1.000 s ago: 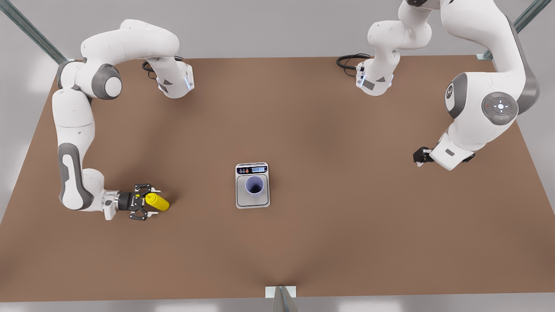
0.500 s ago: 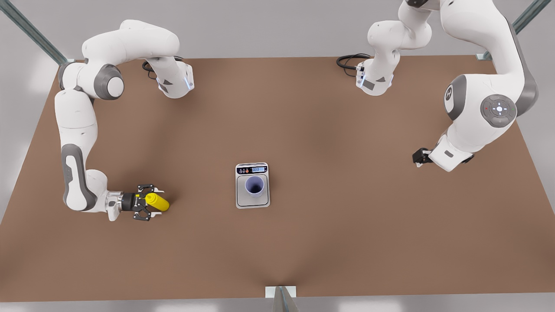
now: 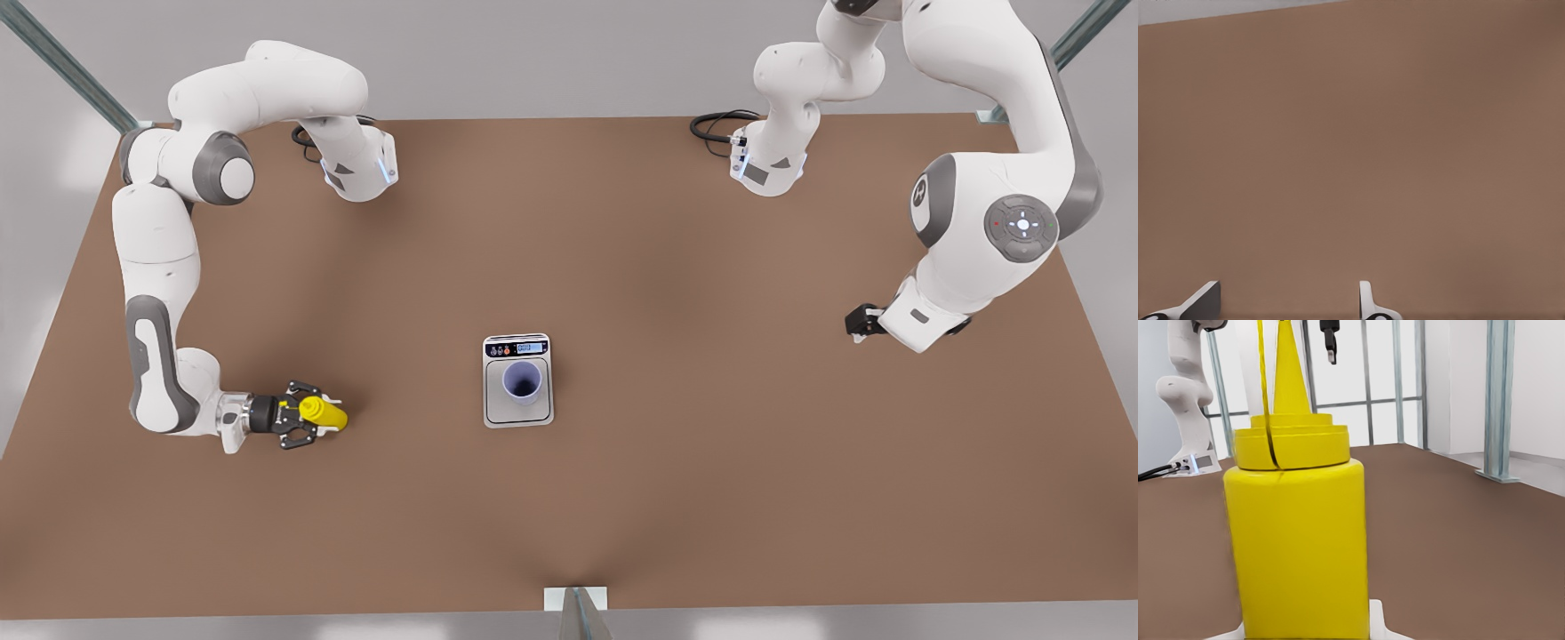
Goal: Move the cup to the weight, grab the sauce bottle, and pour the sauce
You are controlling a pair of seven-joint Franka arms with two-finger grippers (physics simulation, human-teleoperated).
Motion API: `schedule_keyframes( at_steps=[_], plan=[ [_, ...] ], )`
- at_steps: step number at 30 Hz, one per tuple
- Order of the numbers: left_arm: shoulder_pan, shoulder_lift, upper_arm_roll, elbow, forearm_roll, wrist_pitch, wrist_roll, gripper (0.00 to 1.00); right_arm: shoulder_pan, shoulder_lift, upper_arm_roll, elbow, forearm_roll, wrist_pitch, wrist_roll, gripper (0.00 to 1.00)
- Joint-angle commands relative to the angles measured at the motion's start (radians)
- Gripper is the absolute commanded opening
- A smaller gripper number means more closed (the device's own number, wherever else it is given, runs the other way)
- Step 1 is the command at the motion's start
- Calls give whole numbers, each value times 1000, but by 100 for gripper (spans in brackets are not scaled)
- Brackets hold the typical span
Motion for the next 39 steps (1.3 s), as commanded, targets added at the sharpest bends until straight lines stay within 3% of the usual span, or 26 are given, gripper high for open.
schedule_keyframes(
  at_steps=[1,12,19,24,28,36,39],
  plan=[
    [0,0,0,0,0,0,0,100,-1,0,0,0,1,0,0,50],
    [0,0,0,2,0,0,0,100,36,-253,-35,-126,-14,106,98,50],
    [0,0,0,2,0,0,0,100,170,-377,-43,-169,-15,235,215,50],
    [0,0,0,0,0,0,0,100,369,-388,-190,-154,-11,255,296,50],
    [0,0,0,0,0,0,0,100,444,-390,-233,-152,-8,270,356,50],
    [2,6,0,0,0,11,0,100,691,-390,-436,-109,-49,284,475,50],
    [2,6,0,0,0,11,0,100,720,-434,-436,-118,-127,318,534,50]
  ],
)
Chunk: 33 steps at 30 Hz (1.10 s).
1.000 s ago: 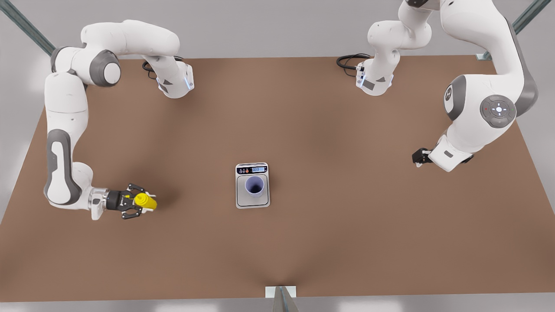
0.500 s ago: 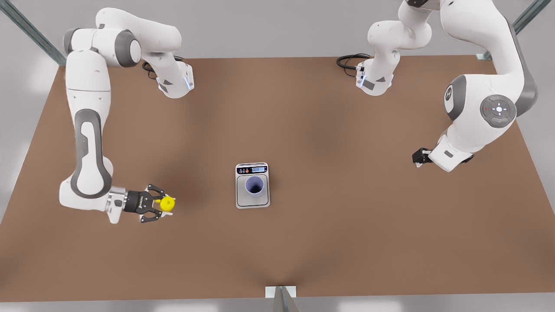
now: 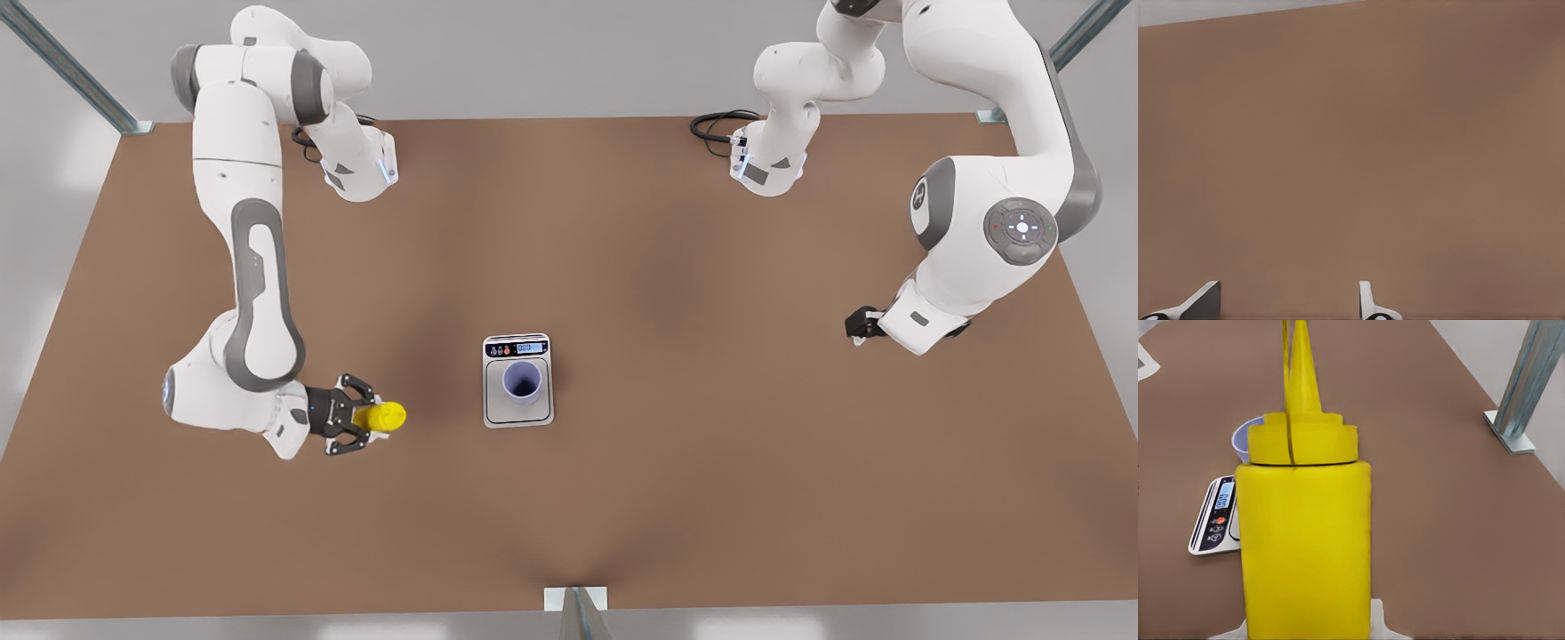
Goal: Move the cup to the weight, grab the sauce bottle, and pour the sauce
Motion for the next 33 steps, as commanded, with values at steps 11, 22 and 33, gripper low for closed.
schedule_keyframes(
  at_steps=[11,22,33],
  plan=[
    [0,8,0,-1,0,3,0,100,141,-88,-12,-35,-192,29,189,50],
    [0,12,0,-1,-1,3,-2,100,250,-87,-34,-18,-261,46,287,50],
    [0,15,0,-5,-1,2,-3,100,452,-85,-222,-17,-261,58,286,50]
  ],
)
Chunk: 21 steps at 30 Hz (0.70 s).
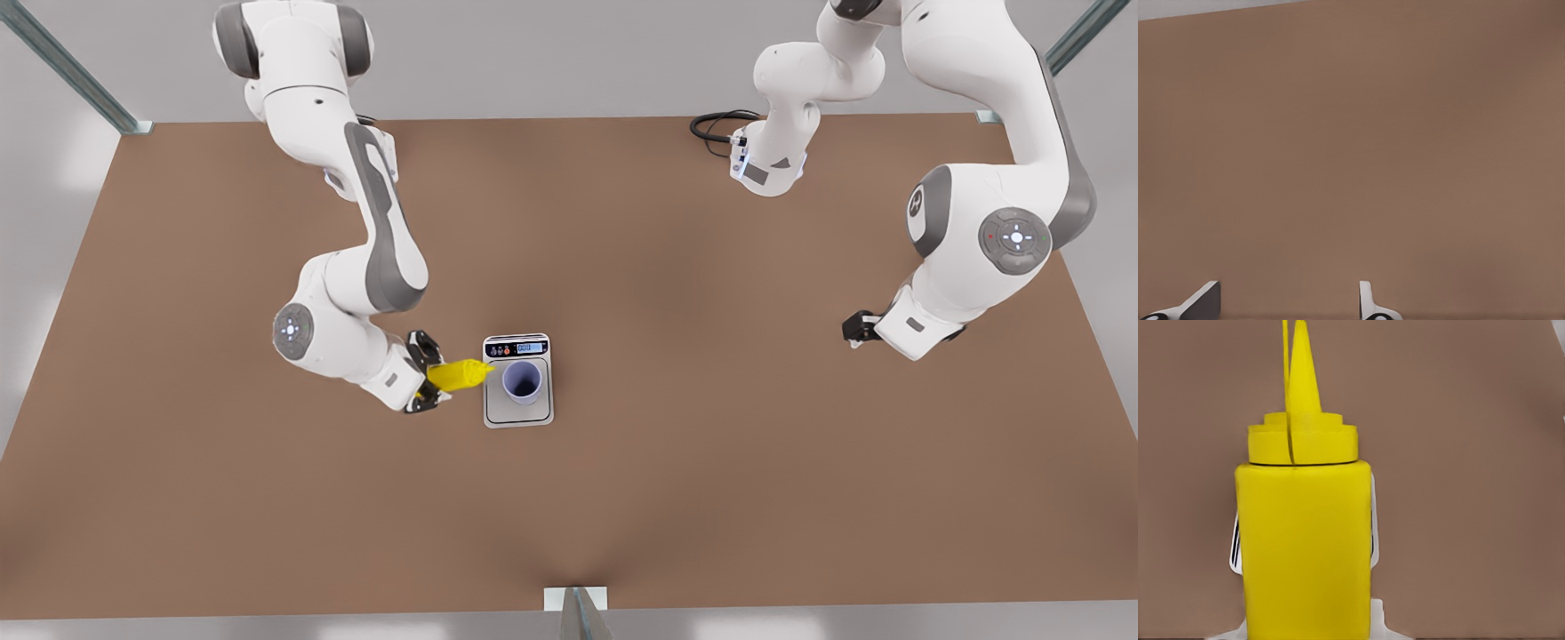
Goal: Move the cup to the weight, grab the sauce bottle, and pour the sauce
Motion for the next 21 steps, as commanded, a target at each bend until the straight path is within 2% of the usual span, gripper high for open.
schedule_keyframes(
  at_steps=[1,3,6,21],
  plan=[
    [0,0,0,0,-1,0,0,100,2,1,-2,0,-1,1,1,50],
    [0,1,0,-2,-3,0,-1,100,11,2,-2,0,-16,1,1,50],
    [0,1,0,-2,-4,0,0,100,88,7,-82,23,-33,-10,6,50],
    [0,0,0,-11,-4,2,0,100,122,30,-81,34,-117,-11,127,50]
  ],
)
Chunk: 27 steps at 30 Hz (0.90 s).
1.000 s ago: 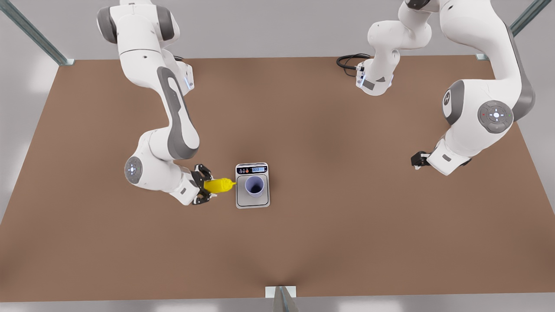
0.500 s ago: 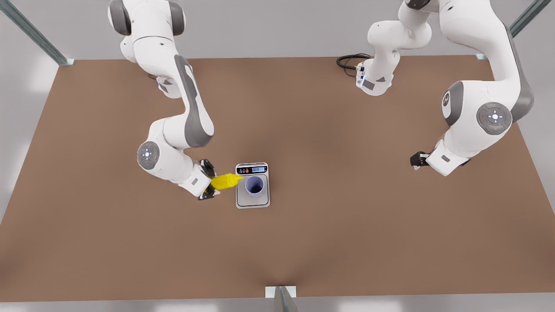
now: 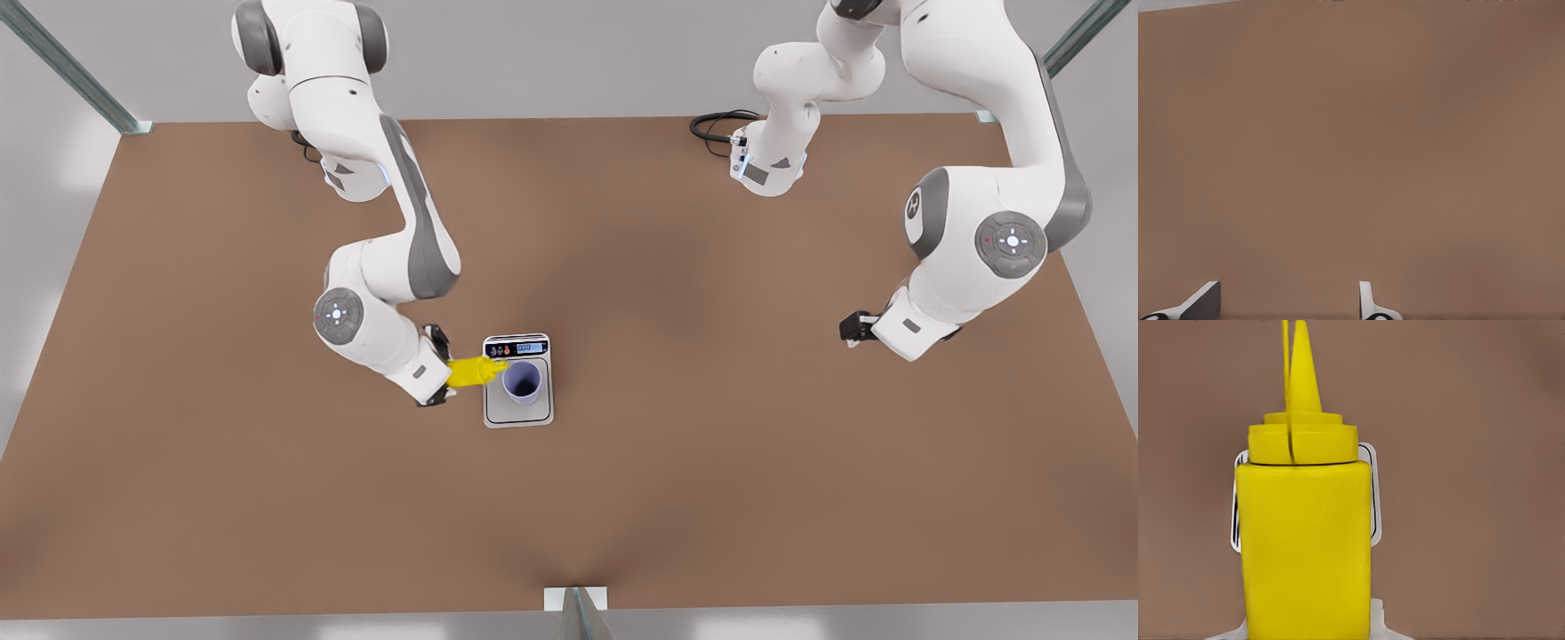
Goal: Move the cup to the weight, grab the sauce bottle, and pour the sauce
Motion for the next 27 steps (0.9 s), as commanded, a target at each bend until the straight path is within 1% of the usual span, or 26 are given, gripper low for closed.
schedule_keyframes(
  at_steps=[1,7,10,14,17,21,25,26,27],
  plan=[
    [0,0,0,0,1,0,0,100,-2,0,0,2,2,-1,6,50],
    [-2,0,0,0,1,0,0,100,-60,-8,5,20,36,-67,19,50],
    [-2,0,0,0,1,2,0,100,-102,-8,8,18,89,-94,-4,50],
    [-2,0,0,0,1,2,0,100,-163,-8,11,9,141,-123,-61,51],
    [-2,0,0,0,1,3,0,100,-175,-8,11,-3,151,-123,-63,51],
    [-2,0,0,0,1,6,0,100,-229,-8,16,-38,221,-136,-106,51],
    [-3,0,0,0,1,6,0,100,-274,-8,17,-40,278,-203,-115,51],
    [-3,0,0,0,1,6,0,100,-290,-8,22,-48,293,-206,-116,51],
    [-3,0,-2,0,1,6,0,100,-320,-8,51,-55,299,-206,-126,51]
  ],
)
